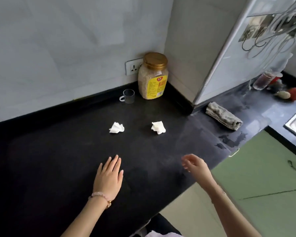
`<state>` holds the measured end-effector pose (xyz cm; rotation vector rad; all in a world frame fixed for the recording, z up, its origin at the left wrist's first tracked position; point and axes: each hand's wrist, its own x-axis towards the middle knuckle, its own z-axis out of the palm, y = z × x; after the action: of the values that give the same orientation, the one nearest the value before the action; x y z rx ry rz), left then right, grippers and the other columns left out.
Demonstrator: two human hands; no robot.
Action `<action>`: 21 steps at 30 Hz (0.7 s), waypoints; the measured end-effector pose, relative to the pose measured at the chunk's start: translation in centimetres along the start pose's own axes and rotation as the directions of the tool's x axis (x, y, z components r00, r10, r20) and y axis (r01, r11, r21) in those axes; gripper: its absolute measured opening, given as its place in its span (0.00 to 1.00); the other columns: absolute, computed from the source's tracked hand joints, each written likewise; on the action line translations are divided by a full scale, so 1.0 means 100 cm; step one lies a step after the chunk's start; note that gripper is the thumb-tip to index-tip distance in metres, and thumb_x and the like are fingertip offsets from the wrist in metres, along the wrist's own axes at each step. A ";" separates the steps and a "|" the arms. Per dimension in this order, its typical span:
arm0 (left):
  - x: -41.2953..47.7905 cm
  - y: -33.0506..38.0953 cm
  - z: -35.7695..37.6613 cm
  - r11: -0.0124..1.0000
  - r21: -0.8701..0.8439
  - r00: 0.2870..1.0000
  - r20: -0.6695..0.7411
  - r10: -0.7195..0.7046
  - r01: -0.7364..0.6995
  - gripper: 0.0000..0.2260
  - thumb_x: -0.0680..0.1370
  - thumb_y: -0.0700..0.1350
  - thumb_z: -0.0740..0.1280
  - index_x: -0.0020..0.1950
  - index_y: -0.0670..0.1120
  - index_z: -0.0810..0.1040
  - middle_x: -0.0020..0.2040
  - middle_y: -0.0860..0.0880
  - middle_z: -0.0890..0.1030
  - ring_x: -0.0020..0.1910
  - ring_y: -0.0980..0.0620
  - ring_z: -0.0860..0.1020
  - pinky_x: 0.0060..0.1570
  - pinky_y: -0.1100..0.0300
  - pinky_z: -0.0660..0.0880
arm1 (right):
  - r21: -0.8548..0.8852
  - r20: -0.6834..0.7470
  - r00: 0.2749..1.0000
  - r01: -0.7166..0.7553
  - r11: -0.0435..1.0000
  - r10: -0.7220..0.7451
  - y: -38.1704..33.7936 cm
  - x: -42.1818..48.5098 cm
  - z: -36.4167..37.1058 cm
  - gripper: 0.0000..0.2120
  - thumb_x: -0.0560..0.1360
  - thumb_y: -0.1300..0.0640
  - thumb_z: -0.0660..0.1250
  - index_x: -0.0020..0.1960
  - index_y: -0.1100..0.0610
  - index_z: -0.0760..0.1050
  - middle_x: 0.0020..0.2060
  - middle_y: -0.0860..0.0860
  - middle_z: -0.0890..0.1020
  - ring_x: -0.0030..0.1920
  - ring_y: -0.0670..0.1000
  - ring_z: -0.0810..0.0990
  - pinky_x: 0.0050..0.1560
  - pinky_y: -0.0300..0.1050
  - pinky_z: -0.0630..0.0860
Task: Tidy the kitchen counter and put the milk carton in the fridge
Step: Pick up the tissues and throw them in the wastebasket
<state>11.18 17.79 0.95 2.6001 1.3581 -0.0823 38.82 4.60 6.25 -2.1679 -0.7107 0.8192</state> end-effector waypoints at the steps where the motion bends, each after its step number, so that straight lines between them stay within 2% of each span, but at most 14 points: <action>1: 0.000 0.002 -0.001 1.000 -0.008 1.000 -0.002 -0.024 0.024 0.24 0.75 0.51 0.53 0.59 0.44 0.84 0.60 0.49 0.84 0.58 0.46 0.84 0.52 0.47 0.82 | -0.036 0.021 0.999 0.028 0.999 -0.027 -0.007 0.013 0.000 0.12 0.74 0.60 0.62 0.40 0.44 0.76 0.35 0.46 0.81 0.38 0.48 0.79 0.44 0.44 0.77; 4: 0.000 0.006 0.000 0.997 -0.053 0.998 0.017 -0.057 0.058 0.24 0.78 0.52 0.50 0.60 0.47 0.83 0.62 0.52 0.83 0.60 0.49 0.83 0.55 0.50 0.80 | -0.135 0.077 0.992 0.113 0.984 -0.103 -0.030 0.051 0.001 0.10 0.74 0.59 0.61 0.46 0.45 0.77 0.40 0.44 0.82 0.45 0.48 0.80 0.49 0.44 0.76; 6: -0.001 0.007 0.000 0.989 -0.115 0.996 0.040 -0.086 0.090 0.29 0.83 0.52 0.41 0.60 0.49 0.83 0.62 0.54 0.83 0.60 0.52 0.82 0.56 0.52 0.80 | -0.213 0.079 0.983 0.179 0.961 -0.166 -0.047 0.076 0.004 0.12 0.75 0.59 0.61 0.55 0.50 0.77 0.47 0.47 0.81 0.51 0.50 0.79 0.51 0.42 0.73; 8: -0.002 0.007 -0.001 0.990 -0.108 0.995 0.027 -0.092 0.094 0.35 0.83 0.53 0.34 0.61 0.51 0.82 0.63 0.56 0.82 0.61 0.53 0.82 0.59 0.55 0.79 | -0.279 0.102 0.961 0.275 0.920 -0.257 -0.062 0.102 0.011 0.17 0.74 0.59 0.63 0.63 0.53 0.74 0.57 0.51 0.78 0.57 0.52 0.77 0.57 0.44 0.71; 10: -0.003 0.008 -0.005 0.990 -0.087 0.993 0.054 -0.105 0.110 0.35 0.83 0.53 0.33 0.62 0.52 0.82 0.64 0.57 0.81 0.62 0.55 0.81 0.63 0.57 0.76 | -0.338 0.178 0.939 0.339 0.878 -0.294 -0.074 0.123 0.021 0.24 0.74 0.58 0.65 0.69 0.53 0.68 0.65 0.52 0.72 0.62 0.55 0.72 0.63 0.47 0.69; 13: 0.000 0.009 -0.006 0.992 -0.040 0.993 0.014 -0.119 0.119 0.35 0.83 0.52 0.34 0.60 0.53 0.82 0.62 0.59 0.82 0.61 0.57 0.81 0.57 0.55 0.80 | -0.394 0.290 0.909 0.398 0.828 -0.299 -0.086 0.143 0.039 0.28 0.73 0.55 0.66 0.72 0.51 0.63 0.69 0.51 0.68 0.67 0.57 0.68 0.66 0.49 0.66; 15: 0.006 0.010 -0.011 0.990 -0.073 0.993 -0.004 -0.117 0.117 0.28 0.84 0.52 0.43 0.56 0.53 0.84 0.58 0.58 0.84 0.57 0.56 0.84 0.54 0.56 0.82 | -0.422 0.328 0.902 0.407 0.811 -0.282 -0.090 0.150 0.048 0.27 0.73 0.53 0.66 0.71 0.50 0.65 0.69 0.51 0.69 0.67 0.56 0.67 0.64 0.49 0.68; 17: 0.014 0.012 -0.021 0.991 -0.097 0.990 -0.095 -0.102 0.093 0.12 0.78 0.49 0.62 0.51 0.52 0.86 0.52 0.57 0.86 0.50 0.56 0.86 0.48 0.59 0.84 | -0.448 0.336 0.901 0.410 0.794 -0.275 -0.091 0.151 0.054 0.23 0.73 0.53 0.65 0.68 0.50 0.69 0.67 0.50 0.71 0.66 0.55 0.67 0.60 0.48 0.70; 18: 0.022 0.012 -0.025 0.989 -0.107 0.985 -0.132 -0.115 0.101 0.07 0.74 0.46 0.71 0.50 0.51 0.86 0.50 0.56 0.87 0.47 0.56 0.86 0.45 0.60 0.84 | -0.453 0.334 0.899 0.415 0.789 -0.281 -0.091 0.152 0.056 0.21 0.73 0.54 0.64 0.66 0.51 0.70 0.65 0.49 0.72 0.65 0.54 0.67 0.58 0.48 0.70; 19: 0.031 0.011 -0.031 0.982 -0.140 0.979 -0.140 -0.149 0.129 0.09 0.70 0.43 0.76 0.50 0.49 0.86 0.48 0.54 0.87 0.45 0.55 0.86 0.42 0.60 0.84 | -0.449 0.325 0.898 0.421 0.788 -0.295 -0.091 0.153 0.058 0.20 0.73 0.54 0.64 0.65 0.51 0.72 0.64 0.50 0.74 0.65 0.54 0.68 0.58 0.47 0.70; 21: 0.052 0.009 -0.042 0.970 -0.173 0.967 -0.157 -0.199 0.172 0.13 0.66 0.40 0.79 0.50 0.47 0.85 0.48 0.52 0.87 0.45 0.53 0.86 0.40 0.58 0.84 | -0.418 0.301 0.900 0.422 0.805 -0.315 -0.089 0.153 0.060 0.17 0.73 0.56 0.63 0.62 0.52 0.74 0.60 0.50 0.75 0.62 0.53 0.70 0.55 0.46 0.70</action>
<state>14.66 22.33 4.45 2.3898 1.5956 0.2208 42.29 22.87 4.52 -2.2525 -1.5383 0.7272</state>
